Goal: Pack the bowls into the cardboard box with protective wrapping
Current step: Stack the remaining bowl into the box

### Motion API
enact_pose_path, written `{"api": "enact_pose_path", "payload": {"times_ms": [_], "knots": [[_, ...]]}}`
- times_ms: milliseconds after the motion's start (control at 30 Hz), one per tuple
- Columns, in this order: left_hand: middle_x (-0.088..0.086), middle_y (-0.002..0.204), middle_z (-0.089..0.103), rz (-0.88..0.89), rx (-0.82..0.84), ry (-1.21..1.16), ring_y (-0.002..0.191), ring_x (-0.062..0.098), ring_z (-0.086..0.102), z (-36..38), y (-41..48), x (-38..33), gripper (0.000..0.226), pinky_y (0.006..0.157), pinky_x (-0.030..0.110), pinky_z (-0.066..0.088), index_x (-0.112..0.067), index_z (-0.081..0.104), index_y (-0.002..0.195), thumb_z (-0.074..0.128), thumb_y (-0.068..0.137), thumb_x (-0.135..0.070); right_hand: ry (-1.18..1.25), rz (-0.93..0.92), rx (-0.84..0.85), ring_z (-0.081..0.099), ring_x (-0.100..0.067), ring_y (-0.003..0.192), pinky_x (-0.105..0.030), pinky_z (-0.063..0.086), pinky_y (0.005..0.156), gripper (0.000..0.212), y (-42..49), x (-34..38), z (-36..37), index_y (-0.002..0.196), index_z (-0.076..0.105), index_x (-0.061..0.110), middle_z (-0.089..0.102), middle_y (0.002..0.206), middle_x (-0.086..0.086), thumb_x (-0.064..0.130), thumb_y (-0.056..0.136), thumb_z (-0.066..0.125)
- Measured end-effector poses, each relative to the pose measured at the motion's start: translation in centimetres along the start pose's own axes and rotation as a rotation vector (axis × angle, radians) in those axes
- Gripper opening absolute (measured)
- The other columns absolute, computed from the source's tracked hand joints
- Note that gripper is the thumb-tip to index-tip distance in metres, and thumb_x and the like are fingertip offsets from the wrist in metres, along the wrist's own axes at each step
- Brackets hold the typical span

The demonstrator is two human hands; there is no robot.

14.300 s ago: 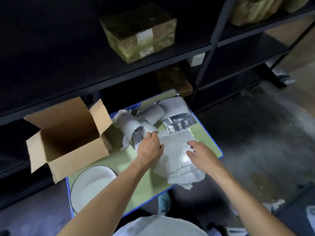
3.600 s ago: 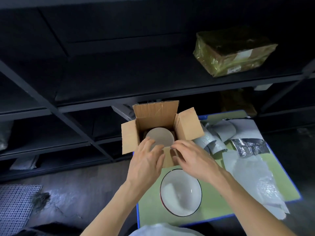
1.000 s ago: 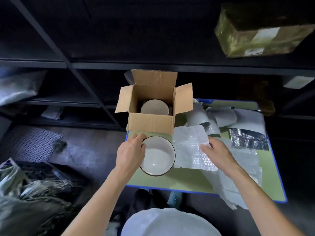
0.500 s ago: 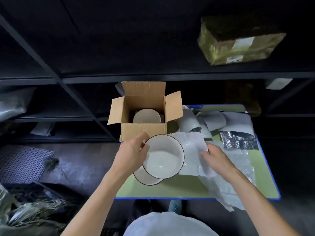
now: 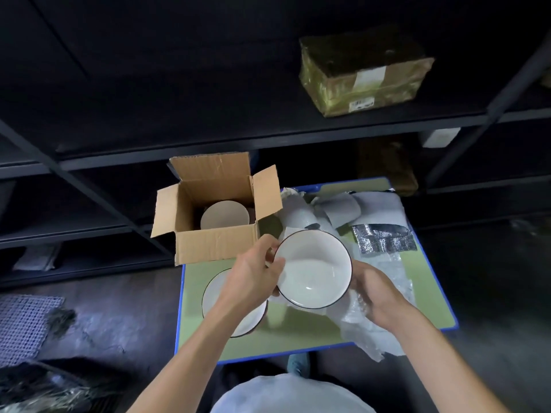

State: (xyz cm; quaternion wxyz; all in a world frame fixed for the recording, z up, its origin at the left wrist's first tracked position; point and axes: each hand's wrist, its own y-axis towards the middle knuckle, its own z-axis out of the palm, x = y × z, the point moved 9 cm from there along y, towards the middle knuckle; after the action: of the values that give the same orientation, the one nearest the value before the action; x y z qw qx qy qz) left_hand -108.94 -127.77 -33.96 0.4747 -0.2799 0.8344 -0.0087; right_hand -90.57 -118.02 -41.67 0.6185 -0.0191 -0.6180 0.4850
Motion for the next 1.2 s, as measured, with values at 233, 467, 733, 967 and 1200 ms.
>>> {"api": "enact_pose_path", "payload": {"times_ms": [233,467,733,967,1200], "knots": [[-0.006,0.093,0.066,-0.006,-0.013,-0.067,0.052,0.016,0.069,0.1,0.3,-0.6,0.007,0.06,0.034,0.058,-0.025,0.054,0.103,0.055,0.097,-0.029,0.078,0.015,0.127,0.065,-0.025,0.117,-0.034,0.058,0.082,0.057,-1.4,0.7,0.6,0.123,0.07,0.031,0.068,0.128,-0.007,0.072,0.084,0.057],[-0.014,0.103,0.063,-0.009,0.005,-0.138,0.094,-0.002,0.059,-0.4,-0.1,0.3,0.023,0.079,0.023,0.045,-0.045,0.064,0.104,0.054,0.091,-0.061,0.055,0.012,0.152,0.072,-0.027,0.099,-0.031,0.059,0.069,0.054,-1.3,1.1,1.5,0.113,0.074,0.018,0.071,0.117,-0.016,0.043,0.065,0.078],[-0.013,0.104,0.072,-0.01,0.07,-0.431,0.098,0.006,0.066,-1.9,-1.7,1.1,0.035,0.081,0.023,0.052,-0.039,0.067,0.109,0.046,0.096,-0.063,-0.044,0.03,0.223,0.063,-0.042,0.115,-0.054,0.05,0.097,0.067,-0.4,2.2,5.3,0.131,0.061,0.009,0.065,0.126,-0.021,0.043,0.073,0.071],[-0.008,0.064,0.04,-0.094,-0.158,-0.278,0.06,0.009,0.038,-5.9,-2.5,4.0,0.045,0.058,0.024,0.032,-0.011,0.044,0.071,0.04,0.097,-0.047,-0.266,-0.056,0.16,0.071,-0.025,0.102,-0.056,0.057,0.087,0.02,1.2,4.1,9.1,0.11,0.074,0.03,0.074,0.112,-0.002,0.033,0.094,0.062],[-0.011,0.055,0.021,-0.076,-0.301,-0.172,0.052,0.008,0.02,-11.1,-2.8,4.9,0.043,0.043,0.02,0.02,-0.022,0.022,0.064,0.04,0.101,-0.034,-0.566,-0.218,0.092,0.067,0.0,0.093,-0.036,0.054,0.08,0.033,1.1,7.1,13.5,0.102,0.068,0.05,0.071,0.101,0.018,0.071,0.079,0.057]]}}
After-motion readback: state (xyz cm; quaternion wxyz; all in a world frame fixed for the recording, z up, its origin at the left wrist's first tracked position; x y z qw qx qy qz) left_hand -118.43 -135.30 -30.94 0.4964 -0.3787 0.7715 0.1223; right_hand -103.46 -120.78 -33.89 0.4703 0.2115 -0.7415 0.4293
